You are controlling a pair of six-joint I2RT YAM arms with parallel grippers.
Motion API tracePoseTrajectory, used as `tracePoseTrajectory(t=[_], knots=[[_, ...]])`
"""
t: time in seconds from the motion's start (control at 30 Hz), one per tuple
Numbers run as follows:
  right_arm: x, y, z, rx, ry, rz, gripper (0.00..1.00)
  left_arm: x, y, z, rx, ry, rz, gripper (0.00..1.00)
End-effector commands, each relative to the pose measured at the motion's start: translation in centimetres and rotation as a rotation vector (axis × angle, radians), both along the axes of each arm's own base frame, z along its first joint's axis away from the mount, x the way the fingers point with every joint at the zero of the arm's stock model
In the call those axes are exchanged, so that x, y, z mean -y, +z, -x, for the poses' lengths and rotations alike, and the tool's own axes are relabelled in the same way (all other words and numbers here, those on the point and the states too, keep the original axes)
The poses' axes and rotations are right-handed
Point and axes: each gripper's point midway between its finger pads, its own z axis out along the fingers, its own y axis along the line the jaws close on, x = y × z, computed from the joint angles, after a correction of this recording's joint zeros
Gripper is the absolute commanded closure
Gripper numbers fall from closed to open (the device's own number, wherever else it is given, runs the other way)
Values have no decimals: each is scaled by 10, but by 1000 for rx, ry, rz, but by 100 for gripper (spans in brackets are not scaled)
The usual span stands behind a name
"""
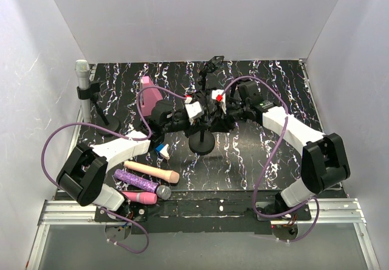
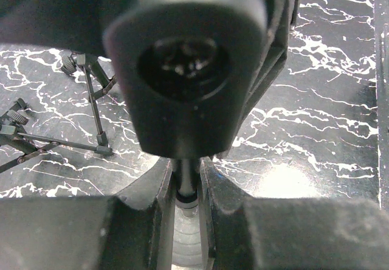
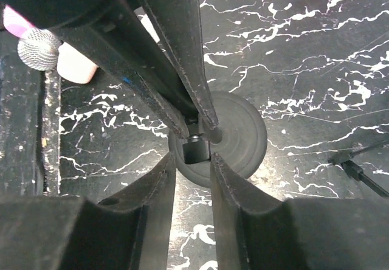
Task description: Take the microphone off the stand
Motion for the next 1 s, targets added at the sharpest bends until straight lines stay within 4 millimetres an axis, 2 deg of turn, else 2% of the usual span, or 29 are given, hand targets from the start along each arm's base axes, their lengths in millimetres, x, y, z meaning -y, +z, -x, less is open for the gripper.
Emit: tracePoseTrajectory(t=[0.0, 0.1, 0.2, 0.23, 0.3, 0.33, 0.4, 0.43, 0.53, 0.6, 0.67, 0.7, 0.73, 0.77, 0.87, 0.97], knots=[[-6, 16, 3, 192, 40, -28, 67, 4, 16, 7, 32, -32, 24, 100], [-11, 20, 0, 411, 29, -29, 73, 4, 16, 6, 22, -22, 24, 100], [-14, 25, 3, 734, 66, -31, 77, 4, 16, 4, 12, -9, 27, 100], [-14, 21, 8, 856, 109, -20, 79, 3, 16, 3, 10, -2, 30, 100], [-12, 9, 15, 1078, 166, 9, 90, 4, 16, 2, 4, 7, 32, 100], [-15, 16, 17, 1221, 178, -23, 92, 4, 17, 2, 0, 8, 33, 100], [-8, -3, 29, 1345, 249, -15, 92, 4, 17, 1, -2, 7, 35, 100], [-5, -12, 33, 1359, 268, -8, 86, 4, 16, 1, -5, 7, 35, 100], [1, -30, 39, 1351, 332, 47, 57, 4, 16, 1, -8, 13, 35, 100], [5, -39, 46, 1353, 363, 54, 48, 3, 15, 0, -7, 19, 34, 100], [11, -50, 58, 1353, 429, 64, 47, 3, 16, -1, -7, 26, 32, 97], [14, -55, 64, 1339, 451, 68, 47, 2, 15, -1, -8, 29, 28, 92], [19, -63, 71, 1310, 487, 83, 47, 2, 16, -1, -7, 30, 29, 85], [22, -67, 77, 1290, 511, 88, 48, 1, 17, -1, -5, 35, 29, 74], [30, -73, 91, 1282, 535, 80, 47, -4, 21, -4, 0, 77, 33, 48], [36, -71, 97, 1297, 530, 77, 46, -8, 25, -1, 14, 73, 21, 41]])
